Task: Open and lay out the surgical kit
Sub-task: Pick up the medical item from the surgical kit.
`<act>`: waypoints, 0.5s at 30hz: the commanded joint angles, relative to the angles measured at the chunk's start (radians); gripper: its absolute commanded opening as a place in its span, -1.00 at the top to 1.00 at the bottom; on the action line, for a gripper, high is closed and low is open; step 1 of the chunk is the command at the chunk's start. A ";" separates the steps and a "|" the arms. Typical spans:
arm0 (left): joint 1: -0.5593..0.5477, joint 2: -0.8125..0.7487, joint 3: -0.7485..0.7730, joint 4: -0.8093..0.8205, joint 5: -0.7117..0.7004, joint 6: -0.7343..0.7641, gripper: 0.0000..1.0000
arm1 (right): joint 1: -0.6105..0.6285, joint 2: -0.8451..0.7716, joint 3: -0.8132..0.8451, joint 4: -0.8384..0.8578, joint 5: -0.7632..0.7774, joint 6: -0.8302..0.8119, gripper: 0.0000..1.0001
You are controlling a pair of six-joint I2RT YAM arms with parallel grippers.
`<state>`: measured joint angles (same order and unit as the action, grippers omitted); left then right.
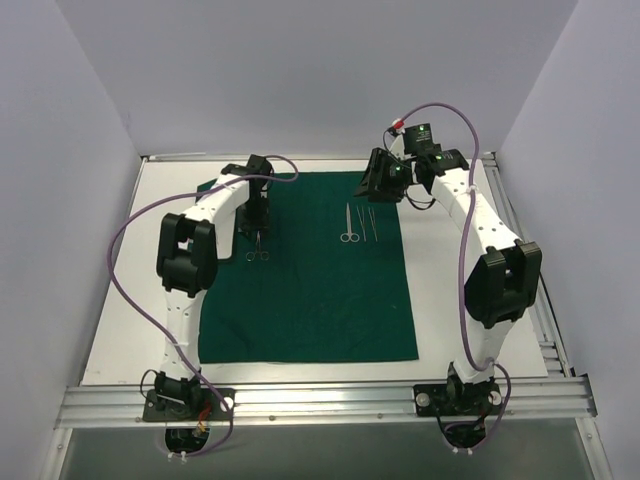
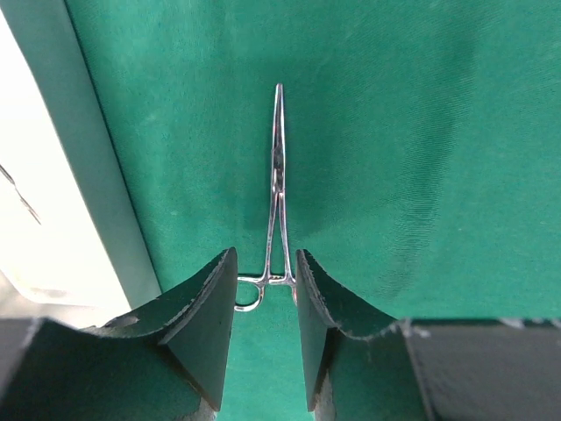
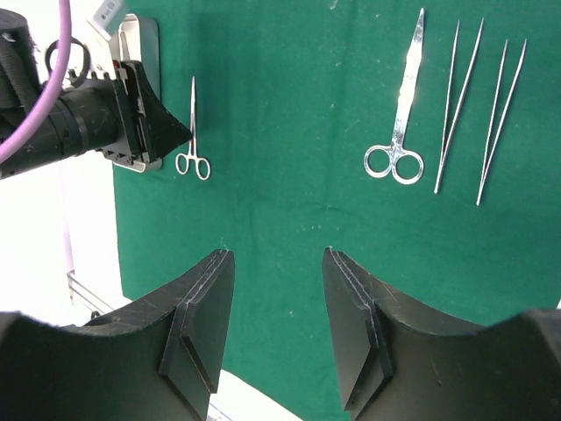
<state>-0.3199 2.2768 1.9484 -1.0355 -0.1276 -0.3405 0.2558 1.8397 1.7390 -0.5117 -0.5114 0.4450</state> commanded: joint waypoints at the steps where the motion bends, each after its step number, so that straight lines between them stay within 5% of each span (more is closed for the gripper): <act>1: 0.004 0.015 -0.016 0.000 0.003 -0.029 0.17 | -0.003 -0.065 -0.021 0.013 0.004 0.009 0.10; 9: 0.004 0.032 -0.062 0.026 0.008 -0.040 0.31 | -0.003 -0.083 -0.041 0.015 0.004 0.011 0.10; 15: 0.005 0.021 -0.071 0.031 0.010 -0.040 0.78 | -0.003 -0.089 -0.044 0.015 0.005 0.009 0.10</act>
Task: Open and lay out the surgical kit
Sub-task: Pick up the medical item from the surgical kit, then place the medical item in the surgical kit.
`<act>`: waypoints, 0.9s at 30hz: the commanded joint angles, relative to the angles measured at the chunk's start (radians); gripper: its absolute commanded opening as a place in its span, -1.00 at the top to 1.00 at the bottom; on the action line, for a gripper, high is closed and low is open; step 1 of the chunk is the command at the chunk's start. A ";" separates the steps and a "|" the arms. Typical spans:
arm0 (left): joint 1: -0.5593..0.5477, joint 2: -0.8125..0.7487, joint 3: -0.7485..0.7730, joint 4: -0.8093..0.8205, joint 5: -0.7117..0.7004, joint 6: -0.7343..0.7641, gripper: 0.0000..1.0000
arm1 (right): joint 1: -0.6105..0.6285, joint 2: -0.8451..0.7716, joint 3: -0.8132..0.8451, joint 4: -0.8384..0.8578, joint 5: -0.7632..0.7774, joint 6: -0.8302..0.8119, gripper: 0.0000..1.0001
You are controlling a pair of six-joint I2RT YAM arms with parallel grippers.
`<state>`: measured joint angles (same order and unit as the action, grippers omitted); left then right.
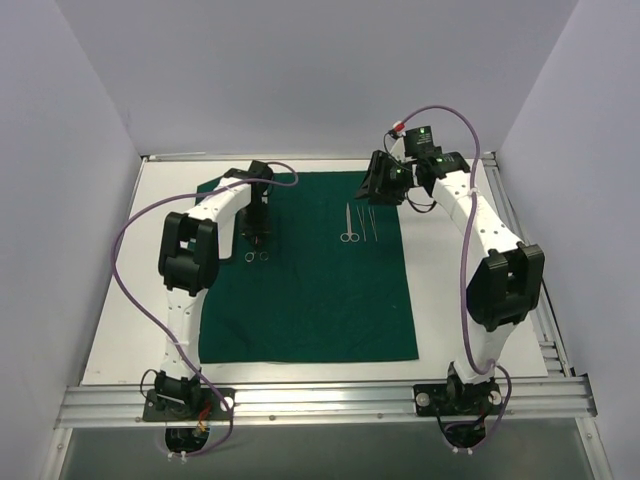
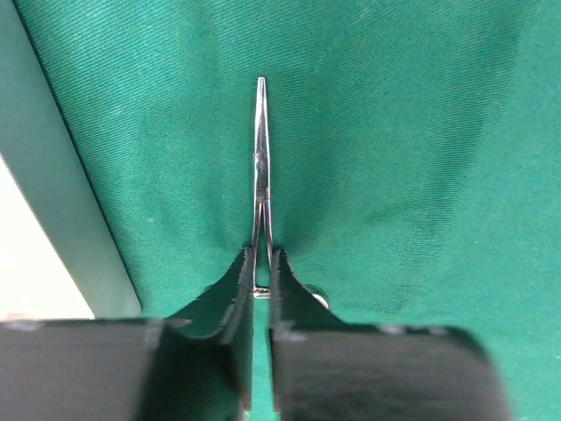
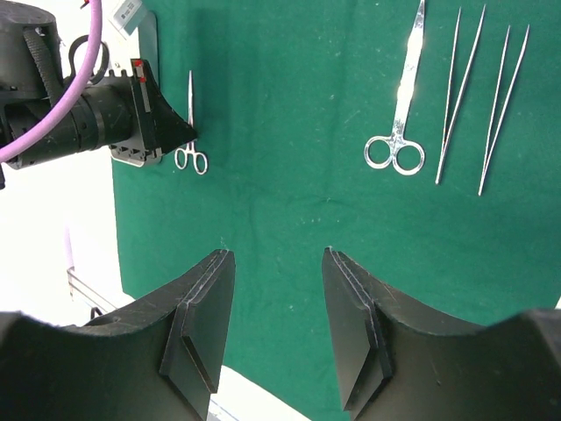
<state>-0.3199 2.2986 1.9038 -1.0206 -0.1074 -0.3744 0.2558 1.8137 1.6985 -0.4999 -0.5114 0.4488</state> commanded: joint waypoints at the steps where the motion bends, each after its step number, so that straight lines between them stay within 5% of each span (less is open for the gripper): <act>1: 0.004 -0.005 -0.025 0.013 -0.012 -0.006 0.89 | -0.003 -0.065 -0.003 0.003 0.007 0.005 0.10; 10: -0.004 -0.054 0.107 -0.085 -0.006 -0.053 0.95 | -0.003 -0.063 0.035 -0.011 0.013 0.004 0.10; 22: -0.126 0.202 0.663 -0.271 -0.020 -0.244 0.95 | -0.003 -0.100 0.006 -0.063 0.017 0.002 0.10; 27: -0.179 0.243 0.672 -0.245 0.012 -0.287 0.95 | -0.003 -0.140 -0.048 -0.086 0.031 -0.019 0.10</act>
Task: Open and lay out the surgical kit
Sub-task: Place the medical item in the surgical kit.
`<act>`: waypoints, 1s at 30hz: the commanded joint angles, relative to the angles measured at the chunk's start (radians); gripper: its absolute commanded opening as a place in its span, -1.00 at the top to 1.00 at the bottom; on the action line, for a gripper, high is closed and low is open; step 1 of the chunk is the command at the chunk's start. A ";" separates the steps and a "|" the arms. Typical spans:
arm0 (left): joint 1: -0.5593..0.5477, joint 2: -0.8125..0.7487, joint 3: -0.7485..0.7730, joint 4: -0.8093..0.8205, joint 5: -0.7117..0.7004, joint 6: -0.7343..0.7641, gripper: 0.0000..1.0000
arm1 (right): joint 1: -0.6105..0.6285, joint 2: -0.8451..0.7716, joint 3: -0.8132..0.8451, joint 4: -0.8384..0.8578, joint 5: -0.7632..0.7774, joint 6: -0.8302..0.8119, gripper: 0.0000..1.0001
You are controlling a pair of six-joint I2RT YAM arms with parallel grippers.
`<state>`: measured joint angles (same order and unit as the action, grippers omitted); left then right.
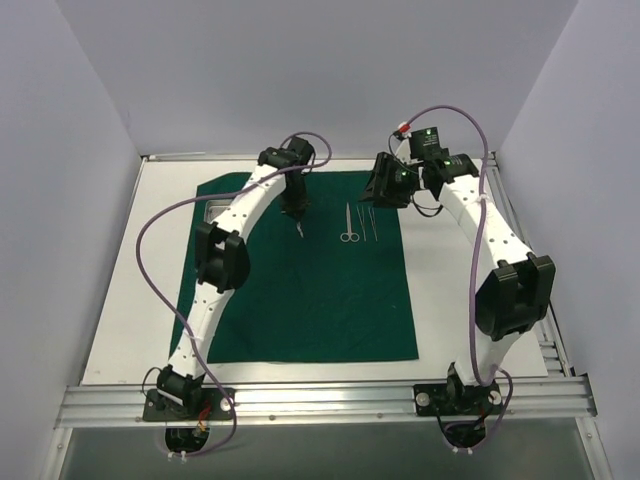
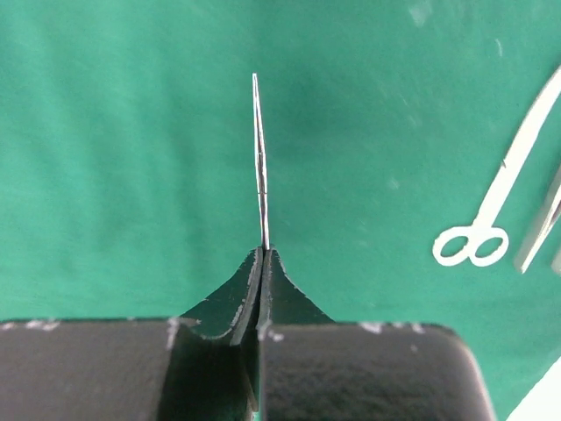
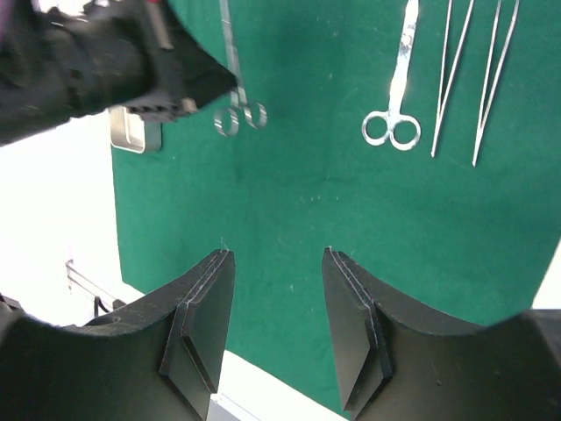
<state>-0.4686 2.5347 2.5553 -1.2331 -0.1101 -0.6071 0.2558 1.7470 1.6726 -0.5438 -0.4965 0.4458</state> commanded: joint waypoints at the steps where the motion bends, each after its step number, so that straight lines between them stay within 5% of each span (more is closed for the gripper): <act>1: -0.034 -0.026 -0.001 -0.010 0.032 -0.053 0.95 | -0.004 -0.079 -0.028 -0.045 0.021 -0.019 0.10; 5: -0.033 -0.152 -0.264 0.254 0.209 -0.013 0.95 | -0.013 -0.098 -0.050 -0.042 0.029 -0.022 0.10; 13: 0.001 -0.223 -0.432 0.440 0.411 0.043 0.95 | -0.024 -0.126 -0.056 -0.053 0.044 -0.035 0.10; 23: 0.019 -0.071 -0.207 0.463 0.547 0.030 0.95 | -0.032 -0.112 -0.051 -0.062 0.056 -0.033 0.10; 30: 0.019 -0.022 -0.203 0.472 0.567 0.010 0.95 | -0.038 -0.093 -0.037 -0.071 0.059 -0.038 0.10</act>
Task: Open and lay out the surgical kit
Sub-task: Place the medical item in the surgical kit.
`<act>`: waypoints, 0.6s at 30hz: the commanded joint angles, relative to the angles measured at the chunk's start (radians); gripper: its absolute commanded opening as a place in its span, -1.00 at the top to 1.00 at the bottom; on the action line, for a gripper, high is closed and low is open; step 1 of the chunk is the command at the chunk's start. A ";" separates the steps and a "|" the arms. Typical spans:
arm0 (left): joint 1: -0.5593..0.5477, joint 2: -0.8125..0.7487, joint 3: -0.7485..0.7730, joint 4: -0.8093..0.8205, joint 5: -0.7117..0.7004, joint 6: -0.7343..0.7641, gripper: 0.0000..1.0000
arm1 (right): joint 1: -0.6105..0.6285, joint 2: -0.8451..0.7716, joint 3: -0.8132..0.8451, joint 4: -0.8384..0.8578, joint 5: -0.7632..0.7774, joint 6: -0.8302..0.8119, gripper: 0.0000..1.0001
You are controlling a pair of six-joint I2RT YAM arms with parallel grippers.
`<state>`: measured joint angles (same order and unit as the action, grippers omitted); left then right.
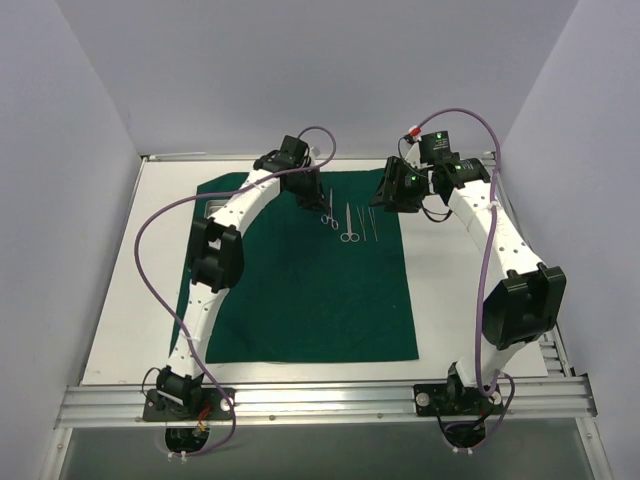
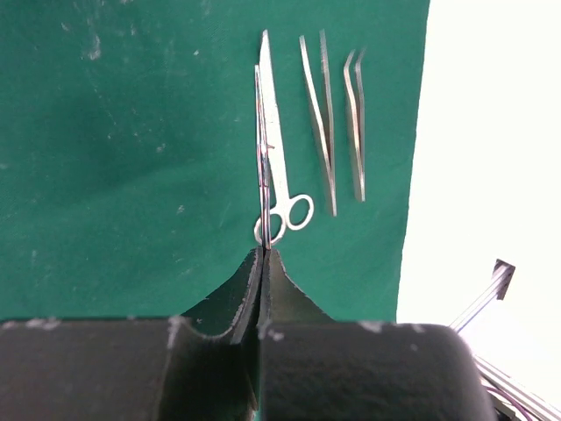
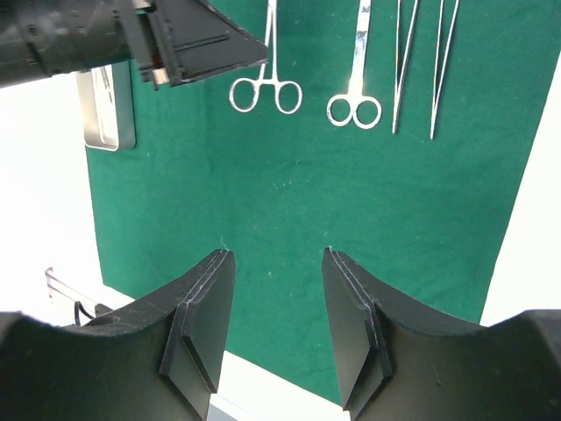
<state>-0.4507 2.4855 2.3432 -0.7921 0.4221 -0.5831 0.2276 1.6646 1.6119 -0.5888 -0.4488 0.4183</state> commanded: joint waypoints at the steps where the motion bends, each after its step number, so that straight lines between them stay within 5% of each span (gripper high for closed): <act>1: 0.001 0.017 -0.013 0.065 0.041 -0.017 0.95 | -0.011 -0.009 0.023 -0.026 0.012 -0.010 0.10; 18: 0.006 0.019 -0.165 0.156 0.034 -0.064 0.95 | -0.027 0.011 0.017 -0.023 -0.007 -0.026 0.10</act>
<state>-0.4500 2.5065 2.1796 -0.6975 0.4446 -0.6304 0.2115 1.6669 1.6119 -0.5949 -0.4500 0.4099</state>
